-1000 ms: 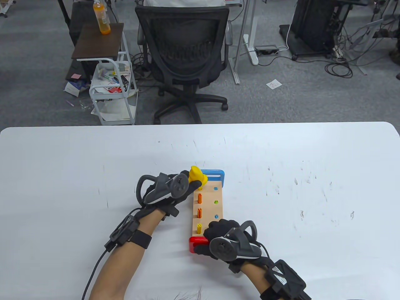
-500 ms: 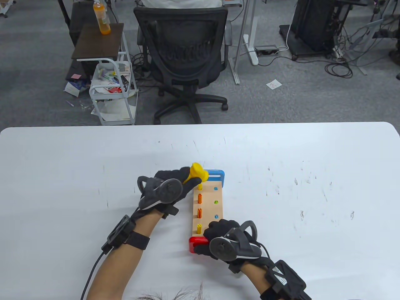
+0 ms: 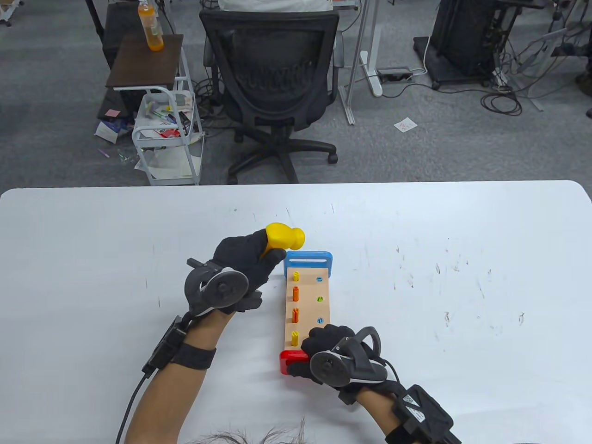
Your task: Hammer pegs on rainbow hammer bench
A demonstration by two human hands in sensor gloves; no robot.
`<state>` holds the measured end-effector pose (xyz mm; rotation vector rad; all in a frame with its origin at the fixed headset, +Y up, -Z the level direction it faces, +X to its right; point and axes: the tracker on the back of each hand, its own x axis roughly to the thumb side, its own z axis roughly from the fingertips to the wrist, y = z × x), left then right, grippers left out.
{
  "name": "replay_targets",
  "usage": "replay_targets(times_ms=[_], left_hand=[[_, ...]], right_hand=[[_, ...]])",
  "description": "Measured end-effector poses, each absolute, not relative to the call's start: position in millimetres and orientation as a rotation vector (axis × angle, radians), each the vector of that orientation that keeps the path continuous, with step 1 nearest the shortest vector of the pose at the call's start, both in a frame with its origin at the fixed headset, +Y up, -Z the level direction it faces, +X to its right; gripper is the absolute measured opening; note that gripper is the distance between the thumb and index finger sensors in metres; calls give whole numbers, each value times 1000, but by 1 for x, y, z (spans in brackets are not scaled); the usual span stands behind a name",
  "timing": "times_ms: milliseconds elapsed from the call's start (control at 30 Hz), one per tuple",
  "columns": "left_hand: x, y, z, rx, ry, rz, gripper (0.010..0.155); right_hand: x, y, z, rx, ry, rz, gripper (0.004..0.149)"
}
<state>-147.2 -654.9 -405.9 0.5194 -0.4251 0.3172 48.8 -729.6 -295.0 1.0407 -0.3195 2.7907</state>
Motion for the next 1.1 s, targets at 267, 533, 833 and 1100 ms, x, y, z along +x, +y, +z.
replay_targets(times_ms=[267,533,833,1100], left_hand=[[-146,-660,-412,570,-465,220,74],[-149,-639,-399,667,-467,289,74],[-142,-677,-424,545,-438,52,74],[-155,-653,-407,677,-468,281,74]], right_hand=[[48,-729,-295,1049,-318,2787,40],[48,-729,-295,1051,-316,2789,40],[47,-730,-296,1035,-276,2795,40],[47,-730,-296,1037,-284,2791,40]])
